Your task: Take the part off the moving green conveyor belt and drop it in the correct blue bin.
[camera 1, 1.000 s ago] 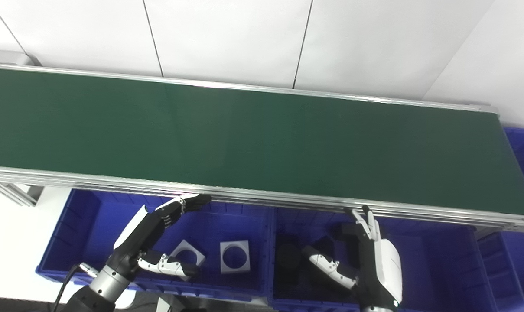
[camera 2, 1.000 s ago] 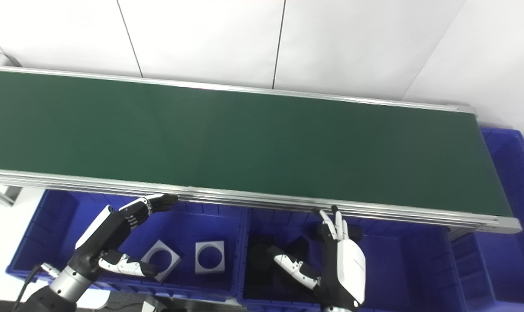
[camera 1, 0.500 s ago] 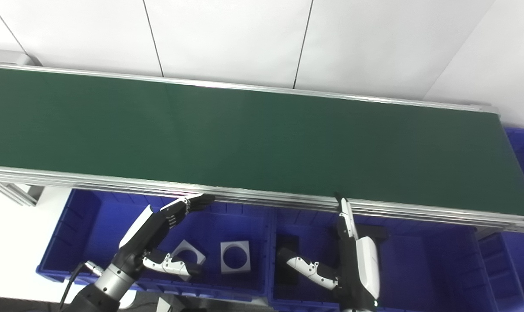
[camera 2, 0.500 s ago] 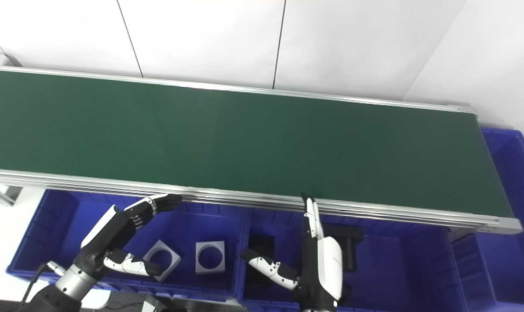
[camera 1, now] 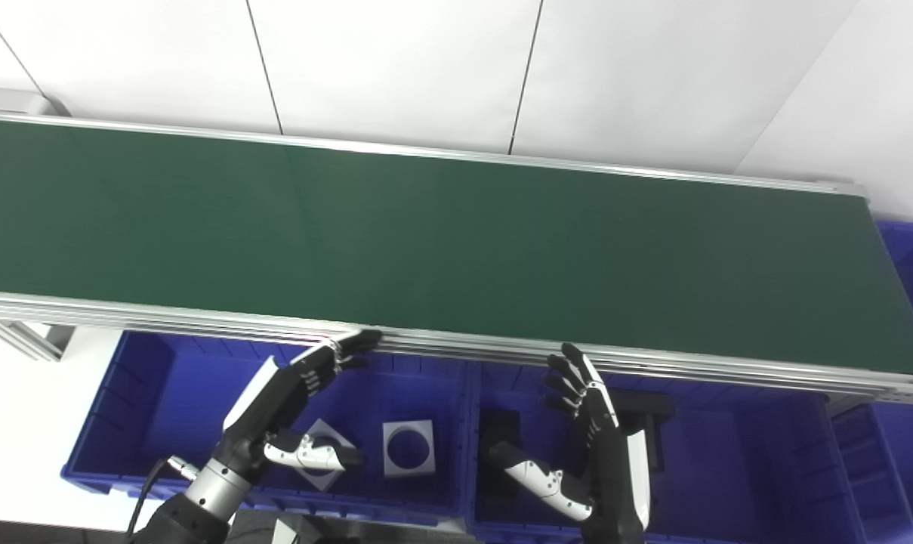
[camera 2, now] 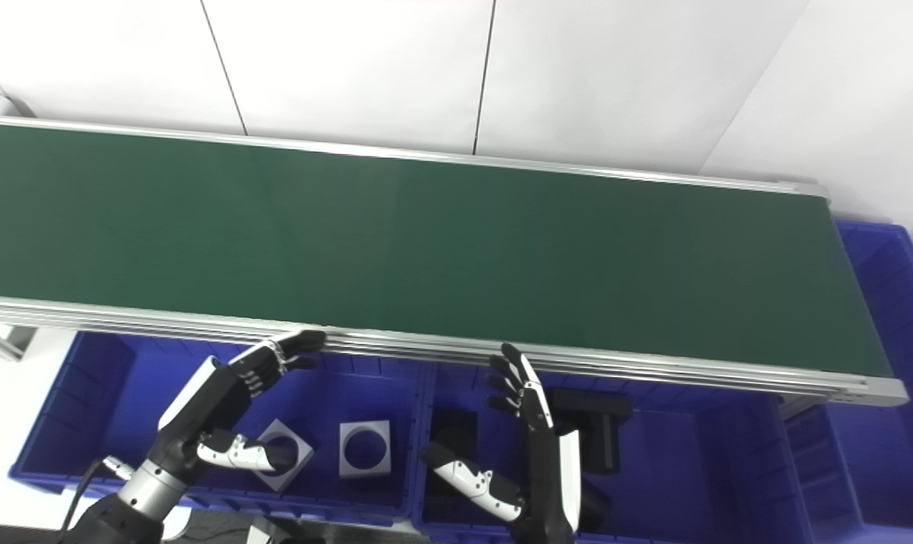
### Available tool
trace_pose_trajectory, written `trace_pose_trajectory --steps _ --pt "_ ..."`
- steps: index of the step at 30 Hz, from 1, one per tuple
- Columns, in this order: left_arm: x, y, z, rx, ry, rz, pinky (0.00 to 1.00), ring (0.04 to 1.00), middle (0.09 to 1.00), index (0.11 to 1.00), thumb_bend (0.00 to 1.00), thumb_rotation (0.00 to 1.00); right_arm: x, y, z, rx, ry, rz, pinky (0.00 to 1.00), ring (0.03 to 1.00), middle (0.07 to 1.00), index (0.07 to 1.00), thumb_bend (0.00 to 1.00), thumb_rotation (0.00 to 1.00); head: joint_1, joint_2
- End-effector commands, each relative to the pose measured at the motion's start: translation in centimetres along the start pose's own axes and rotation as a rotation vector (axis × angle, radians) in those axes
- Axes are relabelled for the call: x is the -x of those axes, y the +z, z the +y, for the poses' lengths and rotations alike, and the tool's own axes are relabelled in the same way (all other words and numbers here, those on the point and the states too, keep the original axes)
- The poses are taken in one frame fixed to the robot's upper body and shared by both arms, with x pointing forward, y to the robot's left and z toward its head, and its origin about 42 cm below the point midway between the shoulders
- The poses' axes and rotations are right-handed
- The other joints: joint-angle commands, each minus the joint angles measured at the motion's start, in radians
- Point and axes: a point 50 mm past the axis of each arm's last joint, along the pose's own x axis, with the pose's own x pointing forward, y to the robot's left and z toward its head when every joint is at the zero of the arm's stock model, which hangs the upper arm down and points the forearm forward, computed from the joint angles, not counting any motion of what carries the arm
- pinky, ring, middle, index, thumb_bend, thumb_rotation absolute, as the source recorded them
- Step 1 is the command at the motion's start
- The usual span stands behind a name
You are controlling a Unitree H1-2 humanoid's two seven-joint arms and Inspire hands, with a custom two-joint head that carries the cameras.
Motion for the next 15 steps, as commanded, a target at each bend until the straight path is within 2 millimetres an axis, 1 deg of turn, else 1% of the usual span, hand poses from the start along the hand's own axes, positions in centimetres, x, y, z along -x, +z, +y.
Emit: trace_pose_trajectory --steps 1,4,7,10,12,15 --pt "-0.3 0.6 0.0 0.003 0.014 -0.049 0.83 0.894 0.898 0.835 0.89 0.36 0.2 0.9 0.0 -0.029 -0.003 -0.067 0.73 0.802 0.842 0.899 0.8 0.4 0.007 -0.002" --pt "-0.2 0.5 -0.1 0.009 0.019 -0.049 0.84 0.905 0.909 0.841 0.89 0.36 0.5 1.3 -0.7 0.002 0.017 -0.07 0.74 0.814 0.858 0.905 0.76 0.37 0.009 -0.004" --pt "-0.1 0.5 -0.2 0.007 0.027 -0.048 0.83 0.907 0.913 0.845 0.89 0.36 0.8 1.3 -1.7 0.102 0.045 -0.066 0.75 0.824 0.886 0.897 0.76 0.36 0.013 -0.005" --pt "-0.1 0.6 -0.2 0.004 0.028 -0.047 0.83 0.904 0.911 0.844 0.89 0.37 1.0 1.1 -2.6 0.203 0.067 -0.049 0.7 0.796 0.858 0.889 0.8 0.39 0.015 -0.007" --pt "0.0 0.6 -0.2 0.002 0.03 -0.046 0.82 0.903 0.91 0.843 0.9 0.37 1.1 1.0 -2.8 0.213 0.066 -0.032 0.69 0.786 0.847 0.883 0.81 0.38 0.009 -0.008" --pt "0.1 0.6 -0.3 0.005 0.032 -0.047 0.82 0.899 0.91 0.843 0.9 0.35 0.9 0.9 -2.6 0.208 0.068 -0.02 0.69 0.776 0.837 0.878 0.8 0.36 0.009 -0.009"
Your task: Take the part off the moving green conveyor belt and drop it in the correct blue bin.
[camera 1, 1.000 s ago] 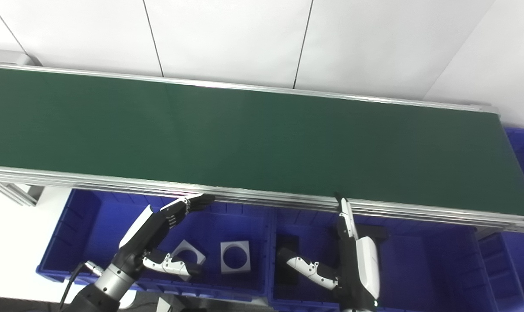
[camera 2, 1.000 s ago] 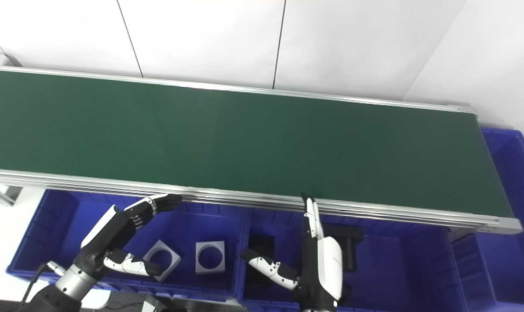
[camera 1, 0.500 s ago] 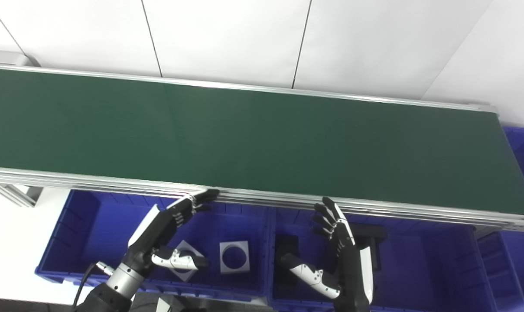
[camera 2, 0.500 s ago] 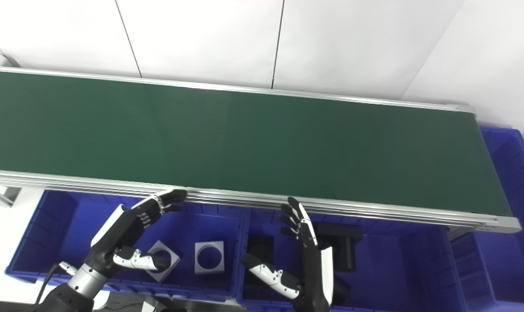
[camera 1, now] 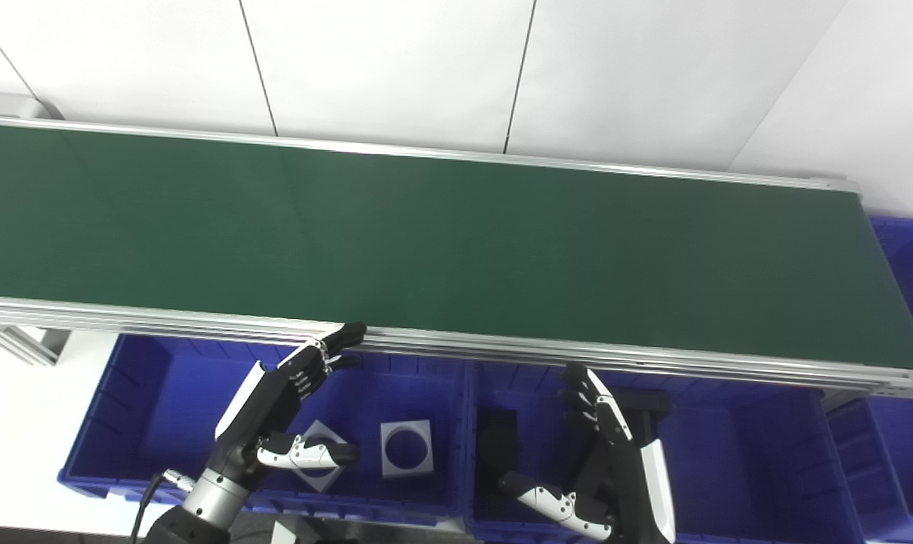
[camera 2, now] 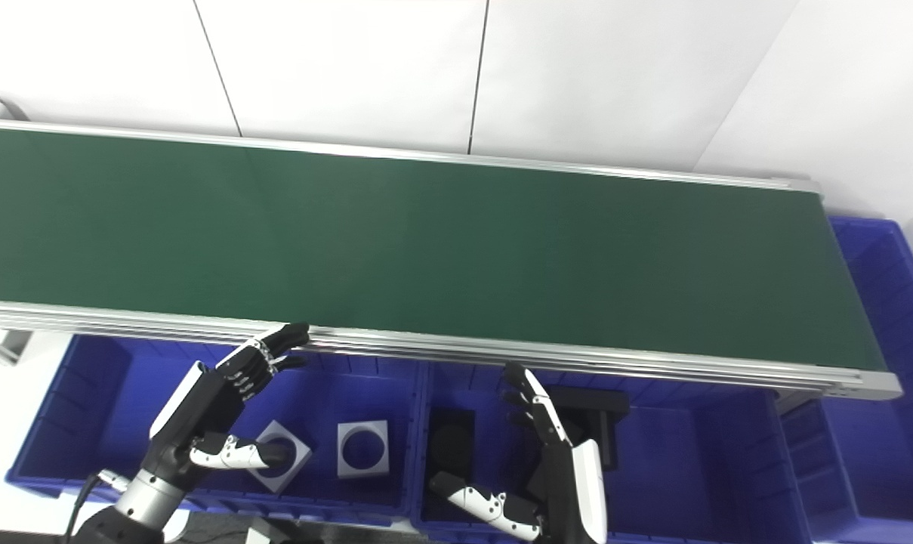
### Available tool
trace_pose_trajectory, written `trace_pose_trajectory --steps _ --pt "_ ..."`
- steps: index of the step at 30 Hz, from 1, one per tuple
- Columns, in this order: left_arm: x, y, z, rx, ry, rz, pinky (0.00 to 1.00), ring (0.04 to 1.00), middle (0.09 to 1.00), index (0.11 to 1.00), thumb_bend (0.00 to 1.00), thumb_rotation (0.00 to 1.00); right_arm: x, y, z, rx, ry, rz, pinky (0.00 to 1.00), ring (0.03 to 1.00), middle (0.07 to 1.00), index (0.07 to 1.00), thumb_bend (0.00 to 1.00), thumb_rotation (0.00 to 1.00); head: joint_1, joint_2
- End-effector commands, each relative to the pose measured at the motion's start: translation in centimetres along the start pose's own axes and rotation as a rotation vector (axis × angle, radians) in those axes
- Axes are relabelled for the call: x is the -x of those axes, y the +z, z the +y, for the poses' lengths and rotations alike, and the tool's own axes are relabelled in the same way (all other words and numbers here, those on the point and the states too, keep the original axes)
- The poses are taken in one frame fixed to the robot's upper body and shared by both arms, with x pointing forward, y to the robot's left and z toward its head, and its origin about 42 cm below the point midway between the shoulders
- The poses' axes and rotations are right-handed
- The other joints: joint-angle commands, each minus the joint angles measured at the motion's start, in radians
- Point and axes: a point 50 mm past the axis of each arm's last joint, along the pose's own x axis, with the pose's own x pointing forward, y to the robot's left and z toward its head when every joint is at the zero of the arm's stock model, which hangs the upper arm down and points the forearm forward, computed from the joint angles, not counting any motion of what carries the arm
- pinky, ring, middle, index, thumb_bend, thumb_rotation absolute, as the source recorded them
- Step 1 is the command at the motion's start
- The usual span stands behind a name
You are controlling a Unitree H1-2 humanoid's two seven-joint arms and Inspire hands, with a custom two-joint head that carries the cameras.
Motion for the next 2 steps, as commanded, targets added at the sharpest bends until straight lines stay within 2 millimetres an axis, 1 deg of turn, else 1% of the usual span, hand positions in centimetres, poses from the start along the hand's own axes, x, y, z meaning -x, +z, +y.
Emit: trace_pose_trajectory --steps 1,2 --pt "-0.25 0.74 0.12 -0.015 -0.001 -0.048 0.82 0.899 0.91 0.843 0.9 0.35 -0.42 0.73 0.2 -0.011 -0.012 -0.015 0.68 0.775 0.836 0.877 0.8 0.36 0.002 -0.002" --pt "-0.25 0.74 0.1 -0.015 -0.002 -0.048 0.82 0.899 0.909 0.844 0.9 0.35 -0.49 0.67 0.27 -0.012 -0.01 -0.014 0.68 0.769 0.834 0.877 0.79 0.35 0.002 -0.002"
